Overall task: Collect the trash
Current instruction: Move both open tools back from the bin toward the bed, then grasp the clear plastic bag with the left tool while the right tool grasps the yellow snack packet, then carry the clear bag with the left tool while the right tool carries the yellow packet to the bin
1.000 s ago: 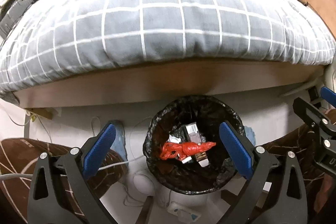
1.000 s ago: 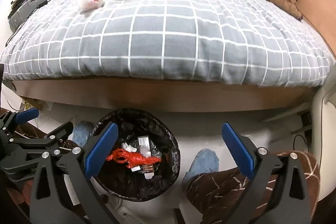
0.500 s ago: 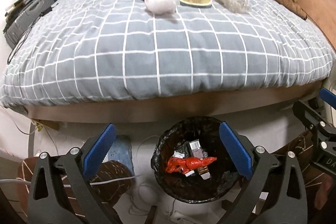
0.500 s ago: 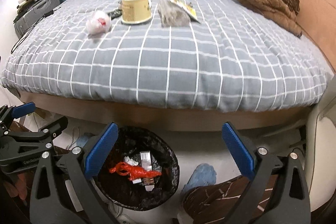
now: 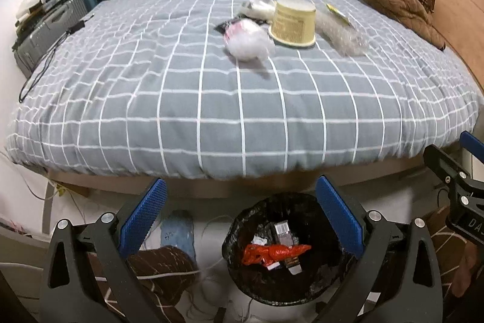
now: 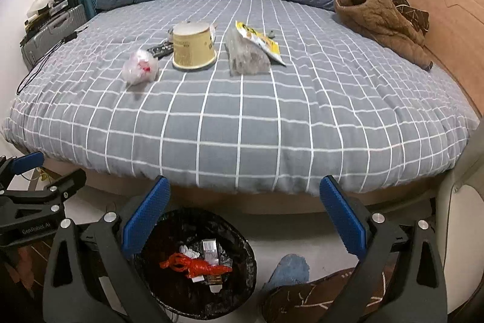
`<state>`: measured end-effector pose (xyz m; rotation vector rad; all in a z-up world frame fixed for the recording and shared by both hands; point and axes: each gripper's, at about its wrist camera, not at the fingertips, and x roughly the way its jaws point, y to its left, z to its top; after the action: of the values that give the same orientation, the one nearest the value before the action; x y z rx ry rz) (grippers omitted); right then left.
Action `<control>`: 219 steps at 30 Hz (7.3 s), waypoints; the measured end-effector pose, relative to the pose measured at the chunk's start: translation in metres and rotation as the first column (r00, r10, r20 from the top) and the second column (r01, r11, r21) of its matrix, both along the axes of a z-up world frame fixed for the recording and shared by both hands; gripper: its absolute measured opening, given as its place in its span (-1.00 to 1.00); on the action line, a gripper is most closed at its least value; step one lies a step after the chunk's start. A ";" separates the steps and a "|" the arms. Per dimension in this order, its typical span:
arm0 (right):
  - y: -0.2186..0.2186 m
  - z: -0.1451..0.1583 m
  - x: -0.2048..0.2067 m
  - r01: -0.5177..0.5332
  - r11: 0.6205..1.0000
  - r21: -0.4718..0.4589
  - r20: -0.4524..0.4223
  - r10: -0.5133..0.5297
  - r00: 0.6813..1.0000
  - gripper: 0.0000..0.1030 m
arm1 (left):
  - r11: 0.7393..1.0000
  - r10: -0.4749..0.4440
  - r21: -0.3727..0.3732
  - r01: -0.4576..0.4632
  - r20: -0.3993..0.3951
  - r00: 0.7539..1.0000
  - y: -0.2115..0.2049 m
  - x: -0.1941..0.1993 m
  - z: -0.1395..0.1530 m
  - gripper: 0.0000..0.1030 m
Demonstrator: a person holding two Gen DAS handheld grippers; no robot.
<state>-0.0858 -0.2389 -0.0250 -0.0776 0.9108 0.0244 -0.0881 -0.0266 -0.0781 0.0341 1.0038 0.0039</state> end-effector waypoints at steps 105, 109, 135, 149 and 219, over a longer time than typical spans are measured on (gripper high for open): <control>-0.009 0.001 0.238 -0.077 0.993 0.091 0.011 0.076 0.997 -0.39 | 1.000 0.000 -0.015 0.000 0.007 1.000 -0.006 0.186 -0.005 0.18; -0.006 0.005 0.228 -0.082 0.993 0.080 0.022 0.080 0.997 -0.44 | 1.000 0.003 -0.012 -0.003 0.012 1.000 -0.004 0.180 0.001 0.18; 0.003 0.032 0.169 -0.099 0.992 0.074 0.049 0.095 0.994 -0.91 | 1.000 0.000 -0.018 0.000 0.045 0.999 -0.007 0.137 0.032 0.18; 0.008 0.035 0.118 -0.090 0.992 0.085 0.028 0.088 0.996 -0.91 | 1.000 -0.004 -0.023 0.005 0.057 0.998 -0.005 0.108 0.046 0.18; 0.044 -0.049 -0.040 -0.104 0.985 0.140 -0.190 0.130 0.973 -0.91 | 0.999 -0.023 -0.047 0.019 -0.096 0.995 -0.016 -0.035 -0.040 0.18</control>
<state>-0.1260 -0.1945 -0.0741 -0.0082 1.1009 0.2044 -0.1230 -0.0428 -0.1183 0.0025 1.1003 -0.0404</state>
